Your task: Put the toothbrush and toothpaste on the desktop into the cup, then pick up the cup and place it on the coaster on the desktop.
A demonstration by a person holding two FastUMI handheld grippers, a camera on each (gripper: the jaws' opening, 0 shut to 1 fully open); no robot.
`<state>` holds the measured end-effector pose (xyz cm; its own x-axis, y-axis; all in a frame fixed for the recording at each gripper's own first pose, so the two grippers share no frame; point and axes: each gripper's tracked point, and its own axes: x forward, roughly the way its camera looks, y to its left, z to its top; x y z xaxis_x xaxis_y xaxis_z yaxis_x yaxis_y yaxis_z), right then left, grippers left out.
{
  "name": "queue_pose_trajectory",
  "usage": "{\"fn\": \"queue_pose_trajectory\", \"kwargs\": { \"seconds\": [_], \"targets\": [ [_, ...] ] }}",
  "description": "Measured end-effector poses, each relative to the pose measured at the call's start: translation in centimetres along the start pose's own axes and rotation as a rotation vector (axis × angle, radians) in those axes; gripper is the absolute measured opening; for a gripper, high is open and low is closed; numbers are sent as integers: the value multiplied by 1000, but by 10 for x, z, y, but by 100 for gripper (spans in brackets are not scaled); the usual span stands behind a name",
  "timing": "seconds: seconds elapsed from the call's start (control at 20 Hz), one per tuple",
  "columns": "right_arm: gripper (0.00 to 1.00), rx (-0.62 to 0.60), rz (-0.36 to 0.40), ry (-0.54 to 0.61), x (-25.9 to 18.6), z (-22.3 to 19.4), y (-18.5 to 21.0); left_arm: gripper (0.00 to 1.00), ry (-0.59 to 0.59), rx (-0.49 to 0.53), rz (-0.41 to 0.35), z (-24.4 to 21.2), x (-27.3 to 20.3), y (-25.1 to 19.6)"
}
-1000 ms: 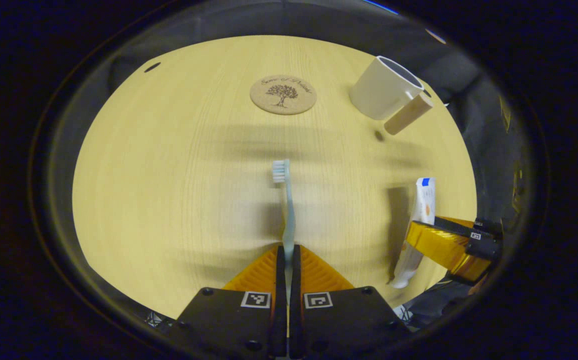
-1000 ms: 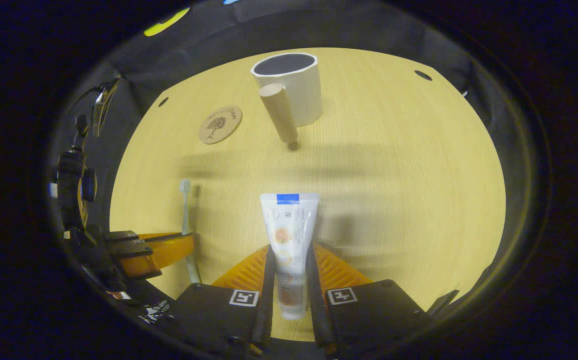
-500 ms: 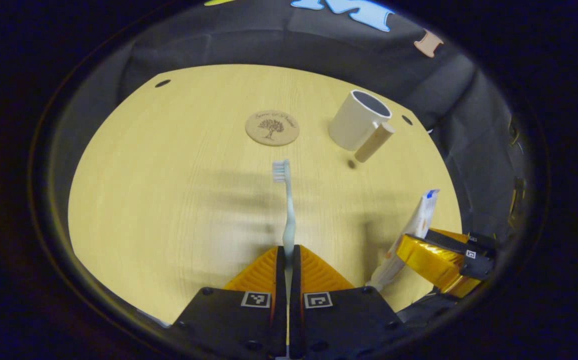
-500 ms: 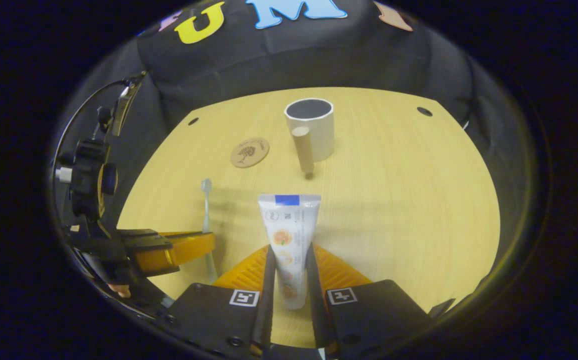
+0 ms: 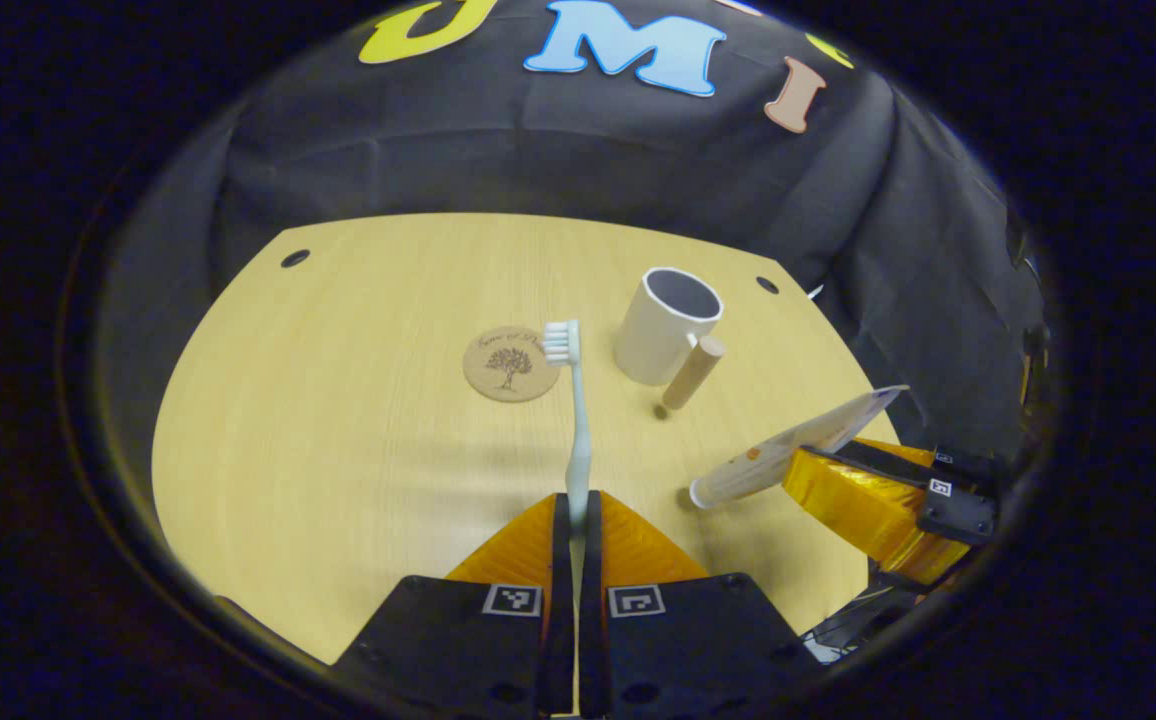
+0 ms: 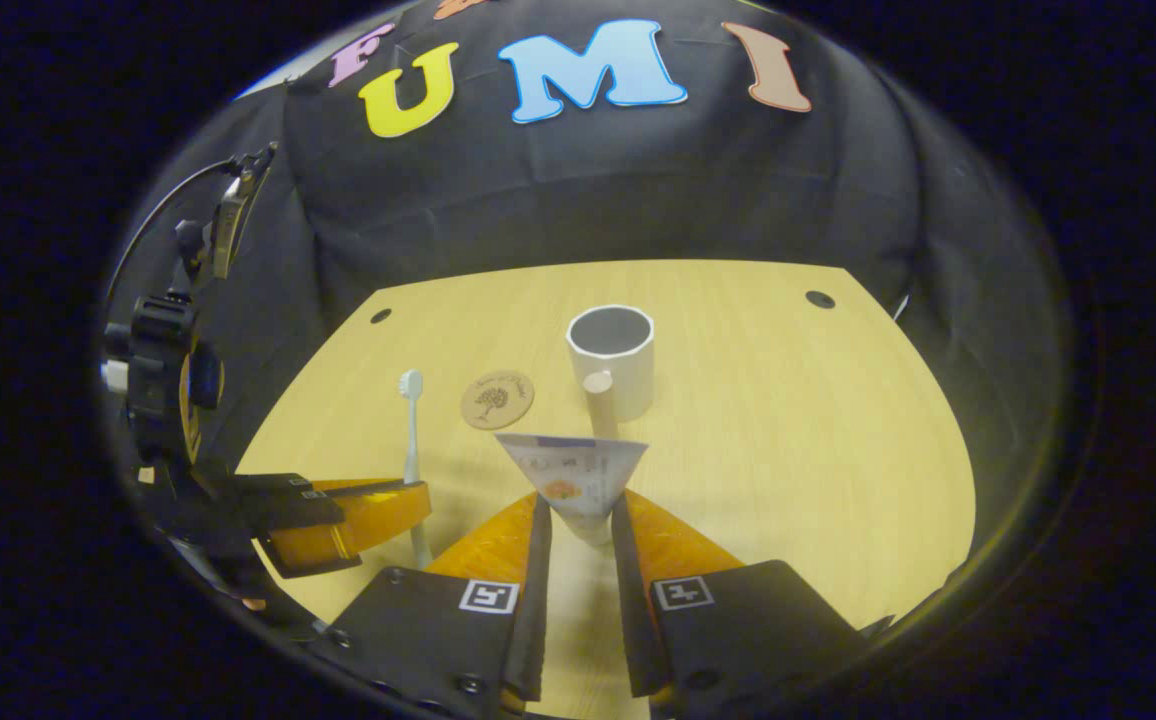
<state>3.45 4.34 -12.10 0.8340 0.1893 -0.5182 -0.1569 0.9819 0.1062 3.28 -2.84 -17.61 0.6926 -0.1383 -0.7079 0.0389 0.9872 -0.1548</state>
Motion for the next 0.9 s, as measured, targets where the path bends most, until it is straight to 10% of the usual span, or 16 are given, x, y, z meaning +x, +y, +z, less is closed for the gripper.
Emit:
{"fn": "queue_pose_trajectory", "kwargs": {
  "seconds": [0.9],
  "targets": [
    [36, -7, 51, -268, -2, 127, 10, 10, -460, 55, 7, 146, -36, 8]
  ]
}}
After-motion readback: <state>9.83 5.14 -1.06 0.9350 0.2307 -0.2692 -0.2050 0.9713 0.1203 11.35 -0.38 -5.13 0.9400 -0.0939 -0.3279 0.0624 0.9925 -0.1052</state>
